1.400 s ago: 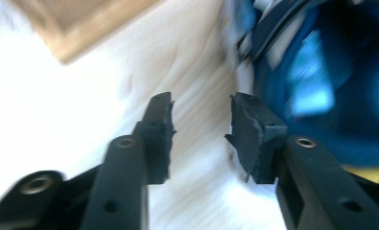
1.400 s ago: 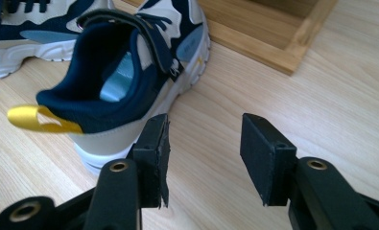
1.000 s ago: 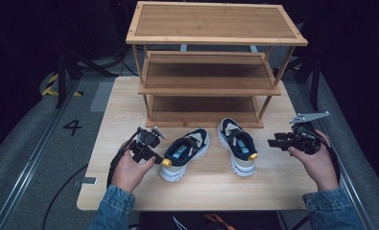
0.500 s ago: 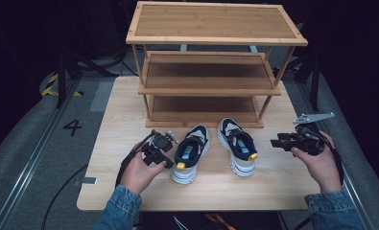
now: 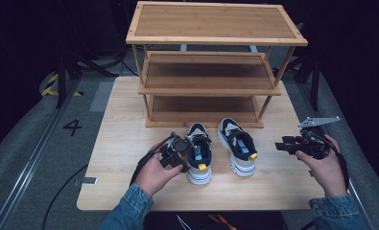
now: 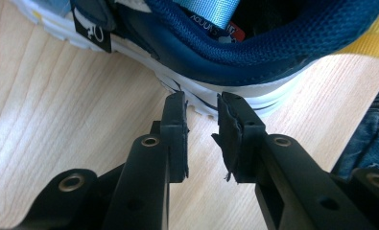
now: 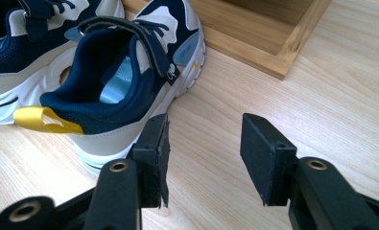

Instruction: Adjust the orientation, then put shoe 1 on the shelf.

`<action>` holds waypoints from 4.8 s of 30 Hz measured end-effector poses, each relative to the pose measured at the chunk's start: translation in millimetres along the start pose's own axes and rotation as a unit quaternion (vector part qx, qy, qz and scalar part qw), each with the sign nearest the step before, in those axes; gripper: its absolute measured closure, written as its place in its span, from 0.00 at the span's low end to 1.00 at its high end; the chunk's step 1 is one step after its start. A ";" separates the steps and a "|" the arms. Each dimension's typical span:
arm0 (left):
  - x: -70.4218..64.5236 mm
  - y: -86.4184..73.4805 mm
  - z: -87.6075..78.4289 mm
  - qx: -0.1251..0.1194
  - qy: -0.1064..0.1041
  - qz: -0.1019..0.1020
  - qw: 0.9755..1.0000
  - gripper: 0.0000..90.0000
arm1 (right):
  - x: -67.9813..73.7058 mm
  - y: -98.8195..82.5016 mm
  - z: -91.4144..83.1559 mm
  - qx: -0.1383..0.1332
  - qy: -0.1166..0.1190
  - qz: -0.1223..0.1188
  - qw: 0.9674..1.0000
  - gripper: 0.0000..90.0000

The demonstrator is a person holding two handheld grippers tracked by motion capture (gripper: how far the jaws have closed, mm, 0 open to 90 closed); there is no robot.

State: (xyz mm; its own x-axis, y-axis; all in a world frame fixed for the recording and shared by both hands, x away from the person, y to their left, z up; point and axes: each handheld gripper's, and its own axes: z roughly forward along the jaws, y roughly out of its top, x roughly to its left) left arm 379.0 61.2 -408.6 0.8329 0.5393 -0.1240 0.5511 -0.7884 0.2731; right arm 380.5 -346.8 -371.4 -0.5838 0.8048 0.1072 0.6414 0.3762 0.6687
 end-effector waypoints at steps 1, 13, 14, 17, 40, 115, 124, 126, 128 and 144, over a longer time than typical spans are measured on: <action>-0.6 0.6 0.9 0.004 0.003 0.002 1.000 0.81 | -0.4 -0.7 -0.4 0.000 -0.001 0.003 1.000 0.60; 1.0 -8.2 -30.2 -0.043 0.004 -0.013 0.999 0.71 | -0.4 0.1 1.4 -0.003 -0.004 -0.007 1.000 0.58; 0.9 -8.4 -32.9 -0.049 0.004 -0.010 0.999 0.69 | 0.2 0.2 1.7 -0.002 -0.004 -0.006 1.000 0.58; -1.1 -8.0 -39.1 -0.057 0.005 -0.007 0.998 0.63 | 0.5 0.3 1.8 -0.003 -0.003 -0.005 1.000 0.58; -29.8 23.8 -51.3 -0.078 -0.015 0.051 0.996 0.49 | -3.4 -15.5 -8.6 0.002 -0.020 0.013 1.000 0.56; -12.9 61.2 -29.7 -0.028 0.010 0.110 0.994 0.74 | -8.7 -23.9 -6.2 0.009 -0.028 0.018 0.999 0.57; 15.4 83.5 -31.4 -0.032 0.030 0.126 0.991 0.74 | -7.4 -23.2 -7.9 0.004 -0.027 0.016 1.000 0.57; 22.9 88.3 -30.1 -0.039 0.029 0.134 0.990 0.73 | -7.8 -23.7 -8.0 0.005 -0.027 0.016 1.000 0.57; 27.4 91.1 -29.1 -0.040 0.031 0.138 0.989 0.73 | -8.2 -24.6 -7.9 0.006 -0.028 0.017 0.999 0.57; 77.5 126.9 -11.3 -0.040 0.055 0.142 0.988 0.72 | -12.7 -31.1 -11.5 0.005 -0.031 0.027 0.999 0.57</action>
State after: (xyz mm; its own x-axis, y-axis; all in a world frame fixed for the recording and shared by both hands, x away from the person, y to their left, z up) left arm 513.0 6.3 -372.8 0.9402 0.3328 0.0721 0.2873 -0.8890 0.3565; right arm 362.2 -374.0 -385.0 -0.5160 0.8510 0.0972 0.6767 0.3355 0.6554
